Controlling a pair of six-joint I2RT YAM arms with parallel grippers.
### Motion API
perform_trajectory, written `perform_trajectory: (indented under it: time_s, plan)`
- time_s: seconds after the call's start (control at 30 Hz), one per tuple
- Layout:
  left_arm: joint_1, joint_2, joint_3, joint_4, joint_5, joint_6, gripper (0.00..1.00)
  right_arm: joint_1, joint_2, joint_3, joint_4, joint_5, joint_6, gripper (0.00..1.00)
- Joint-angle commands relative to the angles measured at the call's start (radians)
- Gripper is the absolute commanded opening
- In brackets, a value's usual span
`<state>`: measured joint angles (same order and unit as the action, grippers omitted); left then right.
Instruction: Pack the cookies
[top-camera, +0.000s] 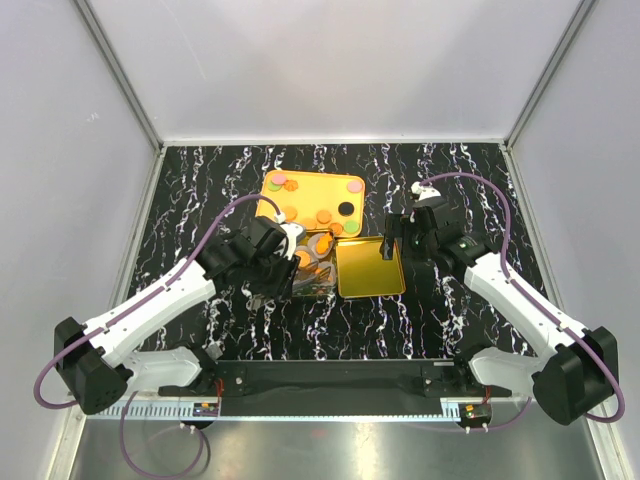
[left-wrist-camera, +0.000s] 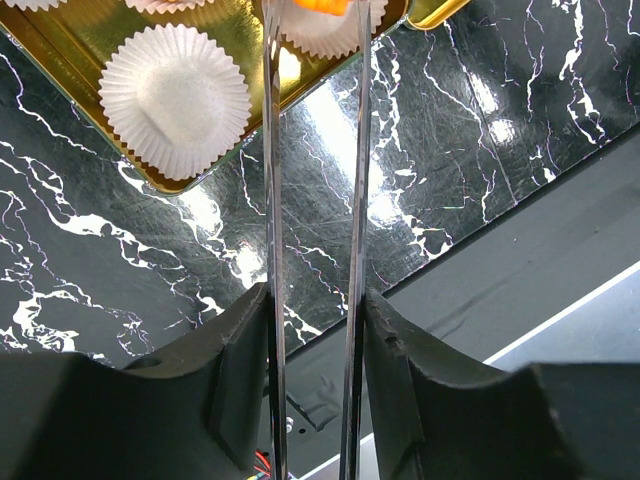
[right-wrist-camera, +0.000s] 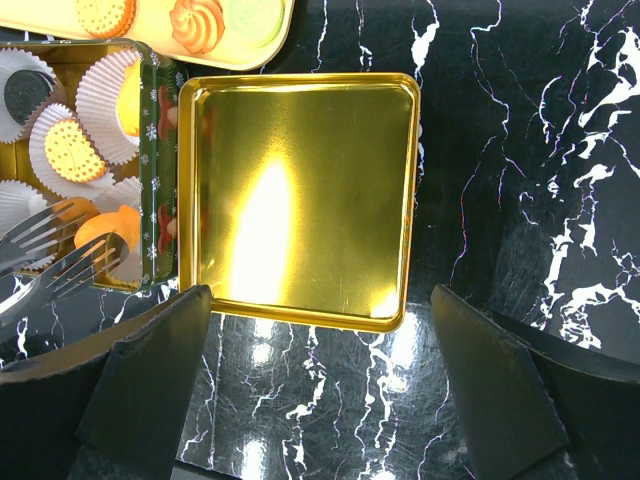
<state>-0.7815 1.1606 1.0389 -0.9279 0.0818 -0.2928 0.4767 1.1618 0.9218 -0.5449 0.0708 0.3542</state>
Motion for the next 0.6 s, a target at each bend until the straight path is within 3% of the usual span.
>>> perform_trajectory:
  time_s: [0.0, 0.57]
  plan:
    - [-0.004, -0.009, 0.033, 0.021, -0.005, 0.000, 0.43, -0.003, -0.014, 0.025, 0.019, 0.023, -0.014, 1.00]
    - [-0.004, -0.021, 0.108, -0.006, -0.027, 0.011, 0.43, -0.003, -0.022, 0.023, 0.020, 0.023, -0.011, 1.00]
